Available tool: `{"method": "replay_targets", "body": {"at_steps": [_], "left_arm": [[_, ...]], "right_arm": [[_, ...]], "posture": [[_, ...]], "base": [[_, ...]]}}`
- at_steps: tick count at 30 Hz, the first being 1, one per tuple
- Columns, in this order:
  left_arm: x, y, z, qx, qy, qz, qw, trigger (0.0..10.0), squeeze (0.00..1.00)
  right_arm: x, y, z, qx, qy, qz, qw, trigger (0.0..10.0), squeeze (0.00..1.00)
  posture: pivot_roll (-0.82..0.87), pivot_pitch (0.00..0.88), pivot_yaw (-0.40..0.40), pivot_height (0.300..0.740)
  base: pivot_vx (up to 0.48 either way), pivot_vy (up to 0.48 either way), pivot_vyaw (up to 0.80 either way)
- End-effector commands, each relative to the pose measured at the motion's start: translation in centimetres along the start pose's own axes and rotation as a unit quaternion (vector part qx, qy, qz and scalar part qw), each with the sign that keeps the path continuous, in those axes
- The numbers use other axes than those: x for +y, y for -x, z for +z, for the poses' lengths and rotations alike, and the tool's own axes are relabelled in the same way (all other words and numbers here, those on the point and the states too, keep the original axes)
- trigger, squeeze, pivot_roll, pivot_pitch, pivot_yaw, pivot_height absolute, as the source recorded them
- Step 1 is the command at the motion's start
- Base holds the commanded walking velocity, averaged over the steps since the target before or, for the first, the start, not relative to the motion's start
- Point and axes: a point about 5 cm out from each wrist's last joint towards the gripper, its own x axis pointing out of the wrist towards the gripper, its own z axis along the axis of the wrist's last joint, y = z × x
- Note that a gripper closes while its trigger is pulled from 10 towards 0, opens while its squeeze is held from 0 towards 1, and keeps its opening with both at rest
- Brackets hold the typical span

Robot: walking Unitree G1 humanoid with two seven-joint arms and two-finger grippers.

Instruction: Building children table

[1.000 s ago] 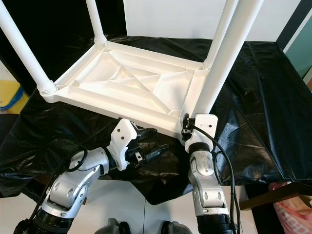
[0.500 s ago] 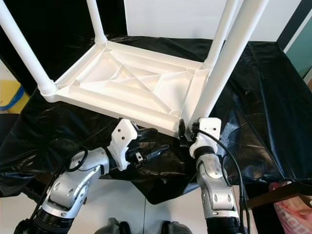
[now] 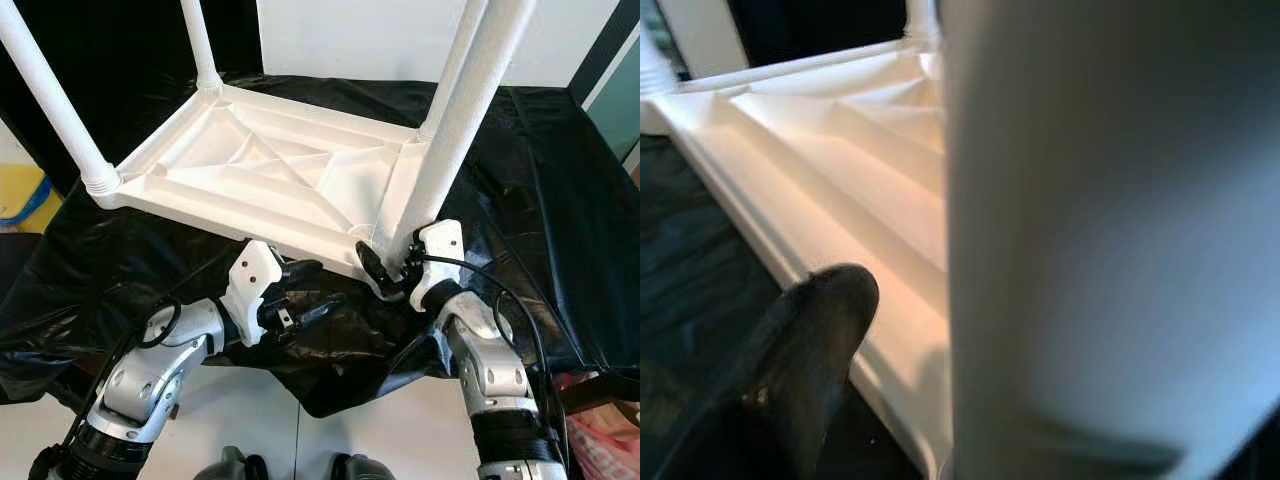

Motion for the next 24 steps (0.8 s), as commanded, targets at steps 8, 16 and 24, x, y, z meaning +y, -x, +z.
{"method": "replay_targets", "body": {"at_steps": [8,16,24], "left_arm": [[0.1,0.0,-0.1,0.001,0.002,0.026,1.000,10.0,0.00],[0.2,0.0,-0.1,0.002,0.000,0.023,1.000,10.0,0.00],[0.1,0.0,-0.1,0.002,0.002,0.020,1.000,10.0,0.00]], "right_arm": [[-0.1,-0.4,-1.5,0.028,0.004,0.035,0.999,0.0,0.00],[-0.3,-0.3,-2.0,0.036,-0.009,0.008,0.999,10.0,0.00],[0.1,-0.8,-2.0,0.036,-0.023,-0.083,0.996,10.0,0.00]], "posture": [[-0.02,0.128,-0.031,0.740],[-0.03,0.130,-0.021,0.740],[-0.03,0.137,-0.021,0.740]], "base": [[0.000,0.000,0.00],[0.000,0.000,0.00],[0.000,0.000,0.00]]}}
